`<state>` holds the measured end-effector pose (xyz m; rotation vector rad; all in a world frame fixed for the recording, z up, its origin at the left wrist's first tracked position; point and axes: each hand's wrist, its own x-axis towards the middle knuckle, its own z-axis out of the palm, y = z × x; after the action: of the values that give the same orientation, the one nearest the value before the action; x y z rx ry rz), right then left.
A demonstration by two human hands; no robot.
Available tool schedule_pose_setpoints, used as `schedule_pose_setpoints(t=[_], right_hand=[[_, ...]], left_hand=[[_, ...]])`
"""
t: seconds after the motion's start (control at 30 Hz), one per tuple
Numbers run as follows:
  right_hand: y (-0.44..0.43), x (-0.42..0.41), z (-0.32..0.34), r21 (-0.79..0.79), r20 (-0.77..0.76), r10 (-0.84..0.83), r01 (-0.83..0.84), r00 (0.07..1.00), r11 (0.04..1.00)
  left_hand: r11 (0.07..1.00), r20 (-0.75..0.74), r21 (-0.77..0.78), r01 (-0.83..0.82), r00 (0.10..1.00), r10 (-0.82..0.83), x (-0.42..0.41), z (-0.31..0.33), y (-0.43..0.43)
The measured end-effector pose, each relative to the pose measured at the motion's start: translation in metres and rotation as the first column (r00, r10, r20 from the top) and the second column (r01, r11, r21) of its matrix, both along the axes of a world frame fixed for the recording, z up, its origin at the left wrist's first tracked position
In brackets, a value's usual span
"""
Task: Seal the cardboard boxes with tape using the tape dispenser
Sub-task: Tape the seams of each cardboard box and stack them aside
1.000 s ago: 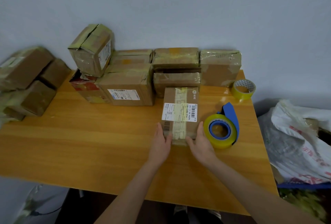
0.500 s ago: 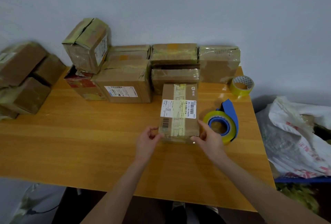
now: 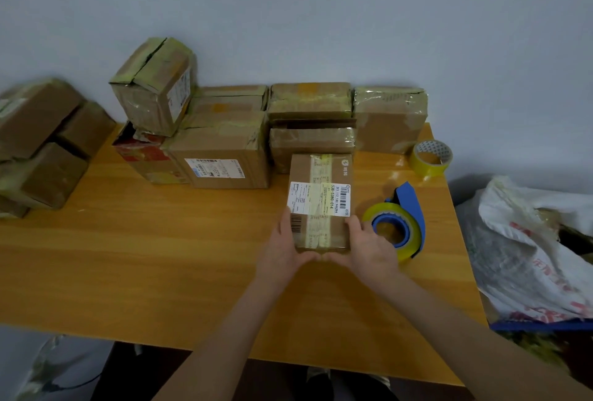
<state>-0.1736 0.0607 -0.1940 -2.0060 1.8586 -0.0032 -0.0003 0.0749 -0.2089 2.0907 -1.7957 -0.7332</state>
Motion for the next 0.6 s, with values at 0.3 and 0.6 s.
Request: schedule_pose_setpoints(t=[0.3, 0.6], right_hand=[[-0.005, -0.026, -0.01, 0.061, 0.192, 0.129, -0.143, 0.973, 0.988], [-0.005, -0.004, -0.009, 0.095, 0.228, -0.169, 0.151, 0.959, 0.984]], left_hand=[[0.995, -0.205, 0.052, 0.09, 0.976, -0.078, 0.034, -0.012, 0.005], [0.978, -0.352, 0.14, -0.154, 0.916, 0.194, -0.001, -0.006, -0.008]])
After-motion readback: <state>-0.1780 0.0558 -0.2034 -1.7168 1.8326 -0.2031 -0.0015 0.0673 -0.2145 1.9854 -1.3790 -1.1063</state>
